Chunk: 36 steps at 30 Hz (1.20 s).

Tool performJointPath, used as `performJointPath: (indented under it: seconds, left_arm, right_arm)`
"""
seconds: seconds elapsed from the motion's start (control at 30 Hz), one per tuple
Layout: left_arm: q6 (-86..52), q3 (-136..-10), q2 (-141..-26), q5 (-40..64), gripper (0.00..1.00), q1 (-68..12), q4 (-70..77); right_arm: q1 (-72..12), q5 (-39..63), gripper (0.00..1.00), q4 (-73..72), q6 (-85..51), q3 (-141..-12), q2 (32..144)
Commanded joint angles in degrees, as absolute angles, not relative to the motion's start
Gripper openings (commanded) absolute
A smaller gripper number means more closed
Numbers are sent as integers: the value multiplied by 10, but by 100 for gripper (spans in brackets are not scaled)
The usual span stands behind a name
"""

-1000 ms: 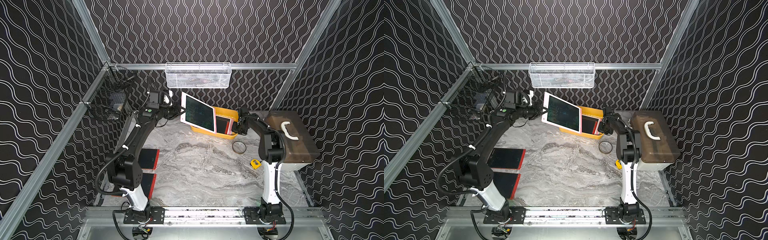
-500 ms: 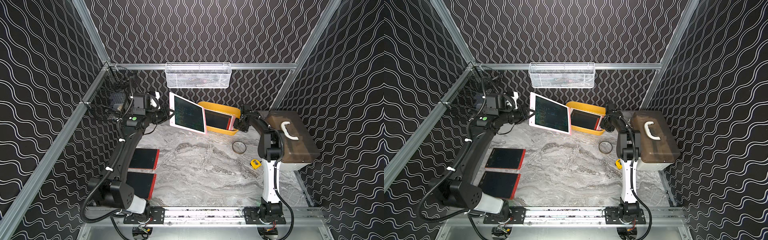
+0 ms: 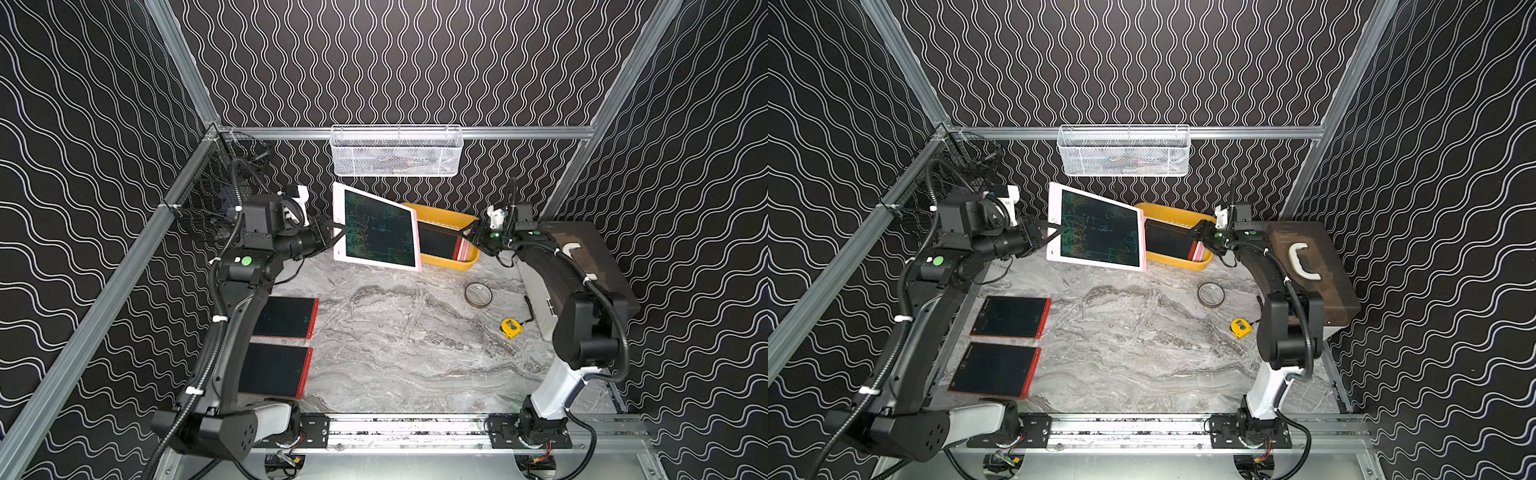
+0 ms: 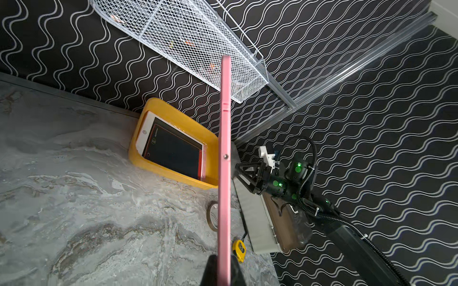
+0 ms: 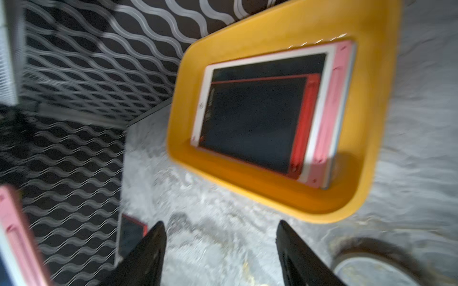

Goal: Take out the writing tablet from the storage box
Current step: Place the writing tablet at the center of the board.

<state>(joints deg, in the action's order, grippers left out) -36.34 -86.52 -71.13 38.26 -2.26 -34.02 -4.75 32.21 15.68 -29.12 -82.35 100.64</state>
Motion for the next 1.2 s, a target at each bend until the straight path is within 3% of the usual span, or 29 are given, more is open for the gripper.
performJointPath:
  seconds: [0.0, 0.1, 0.4, 0.77, 0.93, 1.17]
  left_arm:
    - [-411, -842, -681, 431, 0, -22, -301]
    - [-465, -799, -652, 463, 0, -23, -253]
    - [-556, -729, -623, 512, 0, -46, -143]
    - [-617, -687, -650, 583, 0, -49, 5]
    - [-584, -708, -670, 609, 0, -49, -5]
    - [-594, -713, -719, 656, 0, -47, 63]
  right_arm:
    - [-48, 517, 75, -45, -391, -736, 951]
    - [-59, 569, 75, -134, -447, -661, 899]
    - [-119, 582, 73, -162, -483, -565, 786]
    - [-124, 564, 51, -130, -501, -535, 668]
    - [-115, 572, 39, -95, -495, -545, 646]
    - [-77, 569, 37, -19, -462, -552, 616]
